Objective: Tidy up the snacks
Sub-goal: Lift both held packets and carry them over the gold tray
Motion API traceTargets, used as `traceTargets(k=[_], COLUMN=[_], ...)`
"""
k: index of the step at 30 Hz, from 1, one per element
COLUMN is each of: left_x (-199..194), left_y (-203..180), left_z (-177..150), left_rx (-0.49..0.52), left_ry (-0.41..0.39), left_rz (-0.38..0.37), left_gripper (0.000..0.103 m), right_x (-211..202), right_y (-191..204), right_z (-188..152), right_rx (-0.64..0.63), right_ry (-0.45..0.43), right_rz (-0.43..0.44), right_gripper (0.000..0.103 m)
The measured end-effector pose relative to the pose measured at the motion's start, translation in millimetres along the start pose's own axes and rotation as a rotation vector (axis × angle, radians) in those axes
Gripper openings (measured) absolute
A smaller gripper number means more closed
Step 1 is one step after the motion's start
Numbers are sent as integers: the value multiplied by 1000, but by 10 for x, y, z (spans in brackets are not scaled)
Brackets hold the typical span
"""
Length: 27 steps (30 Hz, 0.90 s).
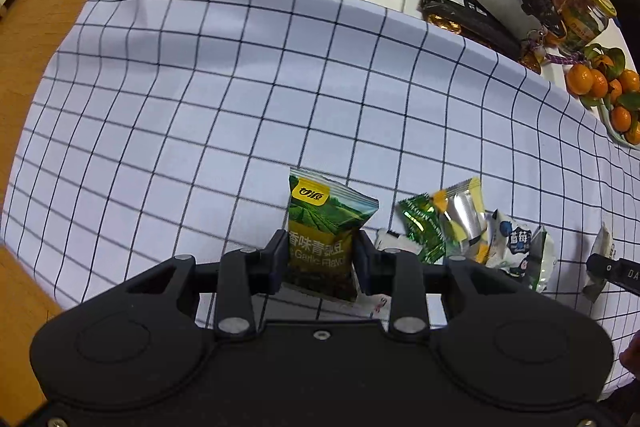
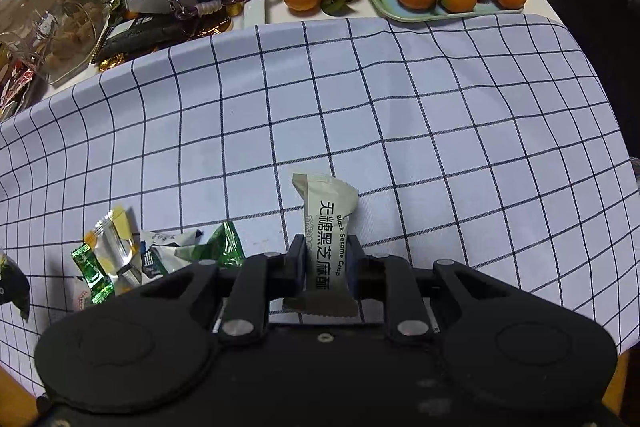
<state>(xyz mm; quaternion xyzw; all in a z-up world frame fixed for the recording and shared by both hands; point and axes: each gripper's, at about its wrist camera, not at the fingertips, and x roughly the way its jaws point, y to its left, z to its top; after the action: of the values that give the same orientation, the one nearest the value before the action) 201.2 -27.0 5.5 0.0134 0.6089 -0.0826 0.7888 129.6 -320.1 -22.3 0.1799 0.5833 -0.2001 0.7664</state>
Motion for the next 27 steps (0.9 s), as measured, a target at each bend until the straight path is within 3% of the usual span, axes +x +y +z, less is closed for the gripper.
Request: traceTargets(k=[6,11,19,23,27], left_x=[-311,-422,-654,-672,-619], left_y=[28,59,-9,-48,-126], left_z=[-334,-791,-1439,-1717,-1954], left_rx=[21,57,152,164,179], left_ry=[-134,-186,-280,-273,-234], left_rz=[6,-2,-57,-107,-117], left_gripper=[42,42,42,42,42], right_x=[-109,-446,-849,-1041,-1107], right_y=[-65,-125,-342,-437,-491], right_z=[-205,-525,-1287,-1669,-1955], right_rx=[34,20,85,91,126], right_ry=[-18,-158,-246,-303,-294], right_rz=[-12,-24,69,93,150], right_gripper=[21,21,21,21,21])
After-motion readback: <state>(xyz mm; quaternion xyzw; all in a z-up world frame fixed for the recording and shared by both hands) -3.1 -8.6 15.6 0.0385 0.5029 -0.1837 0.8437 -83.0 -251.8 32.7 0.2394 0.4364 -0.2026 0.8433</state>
